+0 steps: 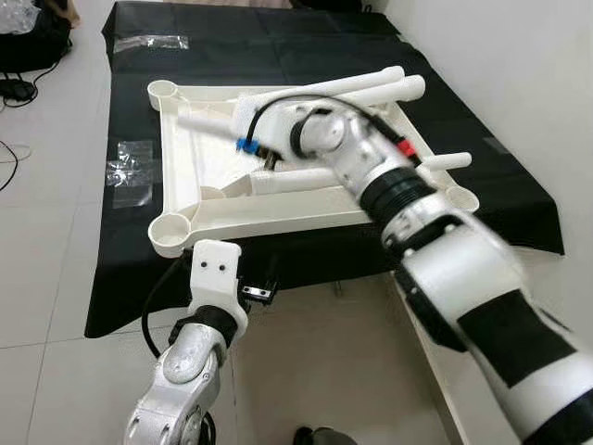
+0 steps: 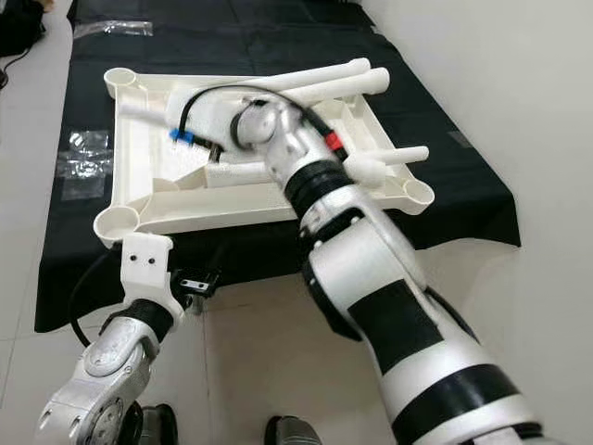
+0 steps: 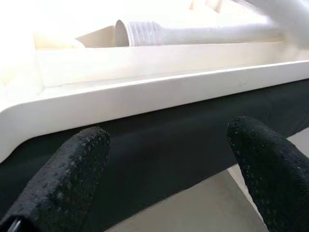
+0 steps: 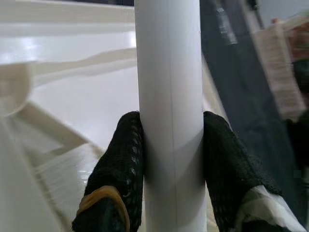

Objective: Building children table

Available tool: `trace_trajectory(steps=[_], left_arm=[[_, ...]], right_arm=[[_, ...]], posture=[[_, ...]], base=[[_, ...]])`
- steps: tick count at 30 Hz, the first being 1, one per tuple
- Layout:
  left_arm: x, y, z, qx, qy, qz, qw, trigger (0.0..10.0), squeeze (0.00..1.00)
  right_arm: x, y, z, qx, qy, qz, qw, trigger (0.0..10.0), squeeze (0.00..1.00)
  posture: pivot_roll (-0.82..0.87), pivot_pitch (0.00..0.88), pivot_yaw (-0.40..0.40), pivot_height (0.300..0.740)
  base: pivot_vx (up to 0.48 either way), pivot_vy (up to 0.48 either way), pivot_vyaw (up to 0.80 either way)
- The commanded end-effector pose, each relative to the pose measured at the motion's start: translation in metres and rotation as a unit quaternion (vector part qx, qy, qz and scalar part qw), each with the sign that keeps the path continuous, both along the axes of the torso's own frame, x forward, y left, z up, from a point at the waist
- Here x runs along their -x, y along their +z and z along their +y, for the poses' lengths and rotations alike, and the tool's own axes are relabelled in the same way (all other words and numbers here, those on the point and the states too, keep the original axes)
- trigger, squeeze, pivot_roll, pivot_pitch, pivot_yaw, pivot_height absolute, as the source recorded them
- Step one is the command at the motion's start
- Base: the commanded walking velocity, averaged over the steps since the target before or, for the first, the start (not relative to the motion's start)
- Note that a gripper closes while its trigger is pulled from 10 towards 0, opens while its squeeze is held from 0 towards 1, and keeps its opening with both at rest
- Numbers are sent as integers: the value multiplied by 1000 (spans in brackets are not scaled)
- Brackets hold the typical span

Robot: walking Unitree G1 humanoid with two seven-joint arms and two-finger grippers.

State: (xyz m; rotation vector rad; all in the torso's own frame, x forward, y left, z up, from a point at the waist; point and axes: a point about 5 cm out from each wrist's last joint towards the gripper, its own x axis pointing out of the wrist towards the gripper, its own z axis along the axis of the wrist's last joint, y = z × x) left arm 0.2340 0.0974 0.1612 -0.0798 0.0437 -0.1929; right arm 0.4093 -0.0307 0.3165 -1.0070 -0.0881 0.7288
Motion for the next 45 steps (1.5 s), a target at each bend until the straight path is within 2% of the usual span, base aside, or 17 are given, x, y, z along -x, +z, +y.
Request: trace_trajectory(steps=[1,3,6,8,9,10,12,14,15,16,18,20,29,30,34,35,45], left_arm=[[-2,-1,0,-4,-1,0,1000,10000,0],[-2,-1,0,-4,-1,0,1000,10000,0],[-5,1,1,-4,-1,-5,1000,10000,0],[-9,3,3,-4,-1,-10,1000,10000,0],[-9,3,3,-4,-1,-10,1000,10000,0],[-11,5,3,-5,-2,-14,1000,10000,0],[-11,5,3,-5,-2,-14,1000,10000,0],[-19,11,6,-11,-5,-26,1000,10000,0],[-19,11,6,-11,-5,-26,1000,10000,0],[-24,16,9,-16,-4,-37,999,10000,0],[-24,16,9,-16,-4,-37,999,10000,0],[-32,24,15,-22,-4,-52,998,10000,0],[-52,46,31,-45,5,-93,995,10000,0],[-54,49,31,-51,-2,-100,994,10000,1000],[-57,51,31,-56,-12,-106,993,10000,1000],[-60,52,31,-66,-13,-107,992,10000,0],[-75,47,28,-63,-26,-85,994,10000,0]], right_arm=[[0,24,-7,-42,-9,-15,999,0,0],[0,24,-7,-42,-9,-15,999,0,0],[1,49,-14,-101,-13,-27,994,0,0],[3,71,-20,-167,-14,-33,985,0,0],[3,71,-20,-167,-14,-33,985,0,0],[6,84,-22,-223,-4,-29,974,0,0],[6,84,-22,-223,-4,-29,974,0,0],[13,110,-28,-349,27,-24,936,0,0],[13,110,-28,-349,27,-24,936,0,0],[16,118,-32,-398,47,-23,916,0,0],[16,118,-32,-398,47,-23,916,0,0],[18,125,-38,-453,63,-18,889,0,0],[20,114,-42,-517,88,25,851,0,0],[21,111,-42,-527,92,30,844,0,0],[22,105,-39,-538,95,39,837,0,0],[23,102,-36,-543,96,47,833,0,0],[34,88,-17,-564,105,82,815,0,0]], posture=[[-60,128,-155,740],[-60,128,-155,740],[-51,107,-142,740],[-48,96,-135,740],[-48,96,-135,740],[-45,84,-130,740],[-45,84,-130,740],[-38,58,-115,740],[-38,58,-115,740],[-30,43,-110,740],[-30,43,-110,740],[-28,32,-103,740],[-16,0,-72,740],[-13,0,-71,740],[-16,0,-60,740],[-16,0,-56,740],[-19,0,-44,740]], base=[[0,0,0],[0,0,0],[0,0,0],[0,0,0],[0,0,0],[0,0,0],[0,0,0],[0,0,0],[0,0,0],[0,0,0],[0,0,0],[0,0,0],[0,0,0],[0,0,0],[0,0,0],[0,0,0],[0,0,0]])
